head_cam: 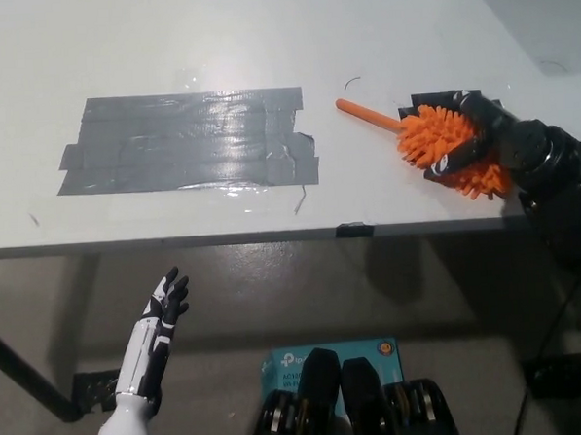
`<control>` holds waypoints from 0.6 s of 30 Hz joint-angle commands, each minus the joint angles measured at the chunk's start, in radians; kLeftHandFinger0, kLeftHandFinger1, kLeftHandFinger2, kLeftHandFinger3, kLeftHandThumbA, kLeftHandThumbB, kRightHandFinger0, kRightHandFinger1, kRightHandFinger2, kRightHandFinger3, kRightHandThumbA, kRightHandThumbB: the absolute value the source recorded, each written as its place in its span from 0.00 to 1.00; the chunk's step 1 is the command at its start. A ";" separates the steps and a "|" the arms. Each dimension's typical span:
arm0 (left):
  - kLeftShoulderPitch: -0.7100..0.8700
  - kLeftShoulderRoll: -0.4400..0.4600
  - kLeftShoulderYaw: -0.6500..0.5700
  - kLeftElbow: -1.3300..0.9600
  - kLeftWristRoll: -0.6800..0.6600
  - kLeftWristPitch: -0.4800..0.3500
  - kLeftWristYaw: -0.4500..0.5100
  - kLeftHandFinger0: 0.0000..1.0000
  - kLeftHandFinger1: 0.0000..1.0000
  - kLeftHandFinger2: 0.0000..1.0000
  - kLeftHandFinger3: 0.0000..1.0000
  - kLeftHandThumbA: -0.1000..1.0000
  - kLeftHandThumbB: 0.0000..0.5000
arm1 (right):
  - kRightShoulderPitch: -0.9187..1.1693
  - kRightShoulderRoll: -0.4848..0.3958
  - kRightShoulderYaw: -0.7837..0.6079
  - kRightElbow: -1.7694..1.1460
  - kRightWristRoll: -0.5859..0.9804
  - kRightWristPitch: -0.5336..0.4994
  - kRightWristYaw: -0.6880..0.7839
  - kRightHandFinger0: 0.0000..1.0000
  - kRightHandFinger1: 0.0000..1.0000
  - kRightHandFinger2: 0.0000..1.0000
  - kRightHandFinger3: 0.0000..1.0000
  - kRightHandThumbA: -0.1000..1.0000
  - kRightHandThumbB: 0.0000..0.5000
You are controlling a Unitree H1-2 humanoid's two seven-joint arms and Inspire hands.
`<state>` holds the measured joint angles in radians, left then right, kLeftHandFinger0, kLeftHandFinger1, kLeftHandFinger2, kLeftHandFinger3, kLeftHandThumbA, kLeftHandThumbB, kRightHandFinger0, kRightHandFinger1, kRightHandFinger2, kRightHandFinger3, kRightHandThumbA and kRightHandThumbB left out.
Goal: An orange duster is kept infront of the robot in the middle of the table and the robot extends its right arm to grab the duster, picks it up and hands it to a person
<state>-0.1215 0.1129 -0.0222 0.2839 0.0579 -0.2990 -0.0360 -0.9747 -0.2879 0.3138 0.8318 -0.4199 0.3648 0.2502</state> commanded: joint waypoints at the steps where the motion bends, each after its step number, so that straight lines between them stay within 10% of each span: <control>1: -0.016 0.014 0.000 -0.033 0.004 -0.021 -0.008 1.00 1.00 1.00 1.00 0.95 0.36 | -0.073 -0.028 0.033 -0.007 -0.024 0.016 0.052 1.00 1.00 1.00 1.00 1.00 0.83; 5: -0.024 0.013 0.001 -0.032 -0.002 -0.014 -0.011 1.00 1.00 1.00 1.00 0.95 0.37 | -0.105 -0.031 0.055 0.066 -0.014 0.018 0.107 1.00 1.00 1.00 1.00 0.98 0.79; 10: -0.027 0.016 0.001 -0.030 -0.001 -0.012 -0.011 1.00 1.00 1.00 1.00 0.95 0.38 | -0.146 -0.031 0.096 0.170 -0.017 0.010 0.192 1.00 1.00 1.00 1.00 0.50 0.59; 11: -0.025 0.016 0.000 -0.033 -0.001 -0.011 -0.012 1.00 1.00 1.00 1.00 0.95 0.38 | -0.153 -0.030 0.121 0.195 -0.034 0.001 0.211 0.80 0.73 0.80 1.00 0.34 0.56; 12: -0.029 0.017 -0.001 -0.033 0.000 -0.008 -0.013 1.00 1.00 1.00 1.00 0.95 0.38 | -0.144 -0.039 0.159 0.191 -0.064 -0.031 0.218 0.06 0.16 0.41 0.95 0.02 0.41; 18: -0.038 0.021 -0.001 -0.024 0.005 -0.023 -0.011 1.00 1.00 1.00 1.00 0.96 0.36 | -0.156 -0.044 0.220 0.180 -0.089 -0.037 0.201 0.00 0.36 0.60 1.00 0.00 0.31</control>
<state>-0.1326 0.1172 -0.0222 0.2829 0.0576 -0.2982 -0.0366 -1.1122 -0.3218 0.5074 0.9997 -0.4811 0.3403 0.3847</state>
